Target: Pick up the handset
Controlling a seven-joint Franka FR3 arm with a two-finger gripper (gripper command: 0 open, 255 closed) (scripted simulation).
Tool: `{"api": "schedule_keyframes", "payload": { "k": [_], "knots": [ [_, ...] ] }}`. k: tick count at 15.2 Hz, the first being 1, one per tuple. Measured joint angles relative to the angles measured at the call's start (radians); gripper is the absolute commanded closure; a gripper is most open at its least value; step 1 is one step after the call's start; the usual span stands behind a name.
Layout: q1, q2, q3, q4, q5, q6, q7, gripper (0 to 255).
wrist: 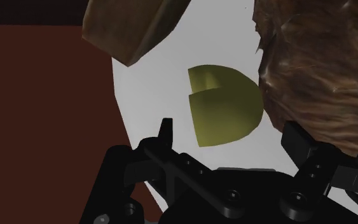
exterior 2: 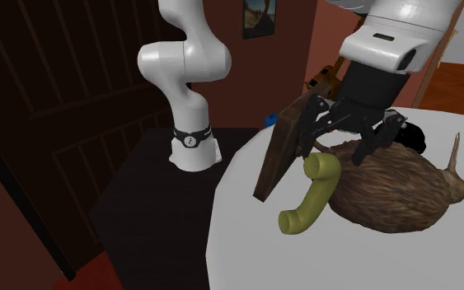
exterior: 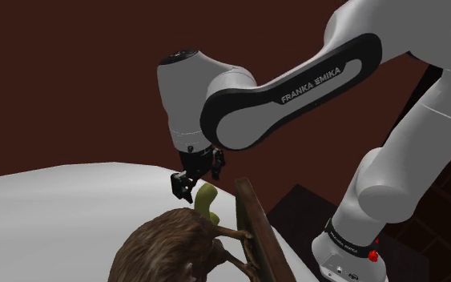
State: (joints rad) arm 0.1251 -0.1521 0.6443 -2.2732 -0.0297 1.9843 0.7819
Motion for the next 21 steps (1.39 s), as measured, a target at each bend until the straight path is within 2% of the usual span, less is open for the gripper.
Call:
{"api": "schedule_keyframes", "payload": {
  "k": [2,3,13,21],
  "knots": [
    [-0.001,0.016,0.004,-0.014,-0.009,0.026,0.010,0],
    [-0.001,0.018,0.004,-0.018,-0.011,0.032,0.011,255],
    [-0.002,0.020,0.005,-0.020,-0.013,0.038,0.013,255],
    [0.001,-0.032,-0.010,0.032,0.017,-0.057,-0.022,255]
  ]
}}
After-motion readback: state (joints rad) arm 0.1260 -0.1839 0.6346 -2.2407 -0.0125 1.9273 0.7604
